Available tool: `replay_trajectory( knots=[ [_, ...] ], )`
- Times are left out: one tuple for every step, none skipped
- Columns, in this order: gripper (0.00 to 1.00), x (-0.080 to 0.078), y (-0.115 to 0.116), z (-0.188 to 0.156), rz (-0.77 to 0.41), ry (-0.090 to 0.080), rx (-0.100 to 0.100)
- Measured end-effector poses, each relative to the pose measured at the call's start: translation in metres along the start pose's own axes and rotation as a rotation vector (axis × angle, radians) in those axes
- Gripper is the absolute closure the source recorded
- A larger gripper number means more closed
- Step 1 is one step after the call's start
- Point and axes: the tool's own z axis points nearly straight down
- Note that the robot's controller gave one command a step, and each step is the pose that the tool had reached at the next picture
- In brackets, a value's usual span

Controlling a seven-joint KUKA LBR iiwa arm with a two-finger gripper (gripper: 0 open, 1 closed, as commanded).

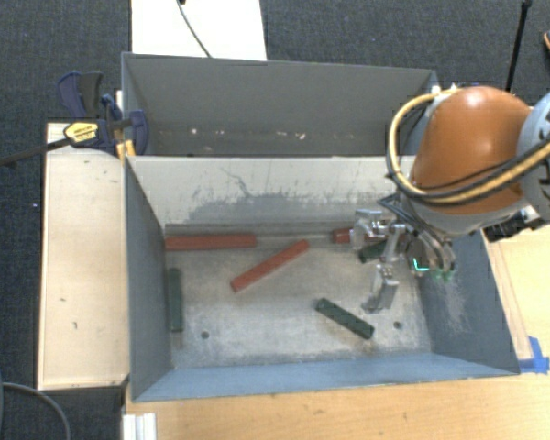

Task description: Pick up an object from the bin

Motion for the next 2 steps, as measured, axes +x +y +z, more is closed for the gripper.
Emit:
replay_trajectory(
  knots=[
    [0.0, 0.025, -0.026, 0.154, 0.221, 0.001, 0.0],
    [0.0, 0.041, -0.022, 0.119, 0.293, -0.004, -0.001]
  ],
)
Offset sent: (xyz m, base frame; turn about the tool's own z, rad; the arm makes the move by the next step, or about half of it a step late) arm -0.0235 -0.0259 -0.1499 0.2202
